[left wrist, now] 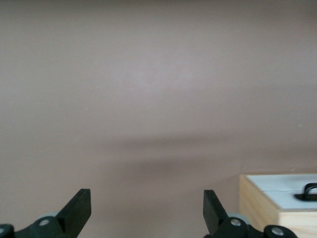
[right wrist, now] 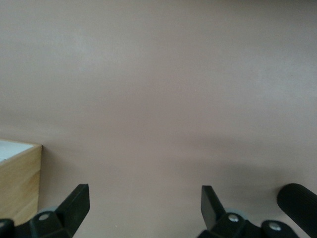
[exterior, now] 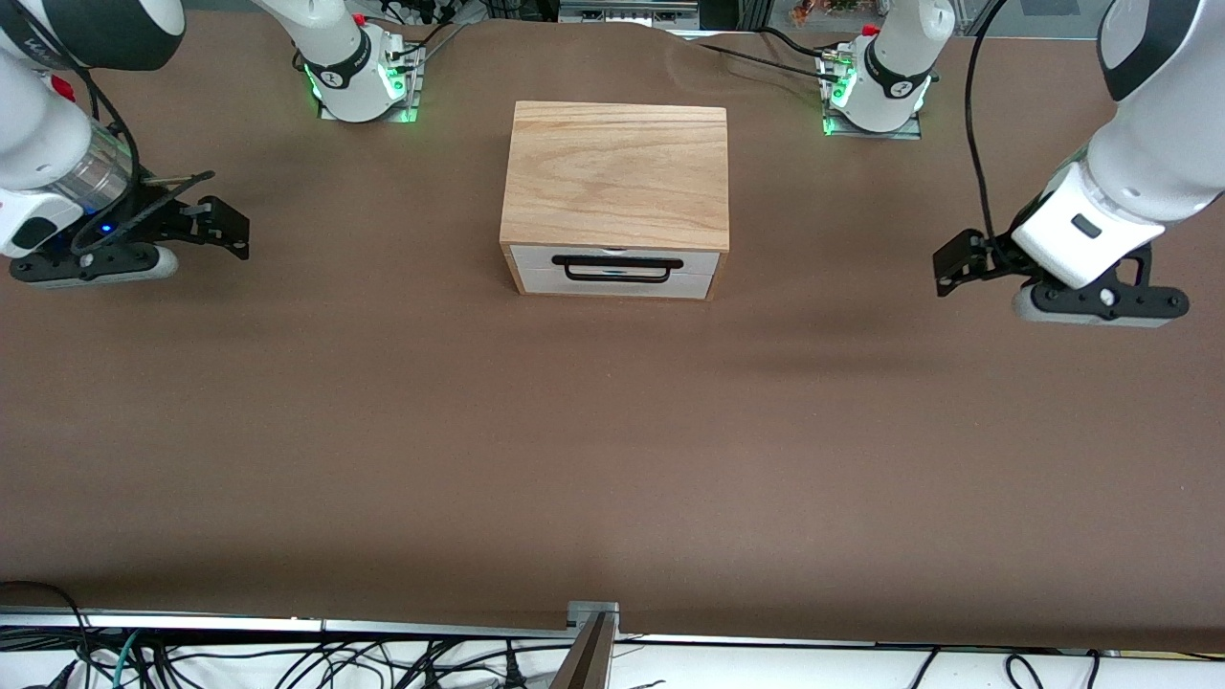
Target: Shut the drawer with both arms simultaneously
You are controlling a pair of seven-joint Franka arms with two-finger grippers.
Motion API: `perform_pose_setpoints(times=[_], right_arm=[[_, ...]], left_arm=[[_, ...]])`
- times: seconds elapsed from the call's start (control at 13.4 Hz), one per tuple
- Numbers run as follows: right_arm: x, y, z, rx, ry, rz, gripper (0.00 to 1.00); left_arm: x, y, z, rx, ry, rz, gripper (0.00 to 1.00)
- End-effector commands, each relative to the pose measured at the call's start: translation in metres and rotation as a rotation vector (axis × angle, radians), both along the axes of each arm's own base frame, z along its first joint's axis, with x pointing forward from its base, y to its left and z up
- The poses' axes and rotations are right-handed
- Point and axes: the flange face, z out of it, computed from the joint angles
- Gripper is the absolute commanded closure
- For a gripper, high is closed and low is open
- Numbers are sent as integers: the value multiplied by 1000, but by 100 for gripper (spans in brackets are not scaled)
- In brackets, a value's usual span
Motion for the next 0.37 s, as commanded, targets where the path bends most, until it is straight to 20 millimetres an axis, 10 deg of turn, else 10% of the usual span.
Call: perform_pose_setpoints(times=[0.0,0.3], right_arm=[[7,6,15,23,-11,-7,0],[9,6,12,15,-10,-8,0]], left_arm=[[-33,8,-14,13,29,-5,0],[-32,9,-12,12,37,-2,0]])
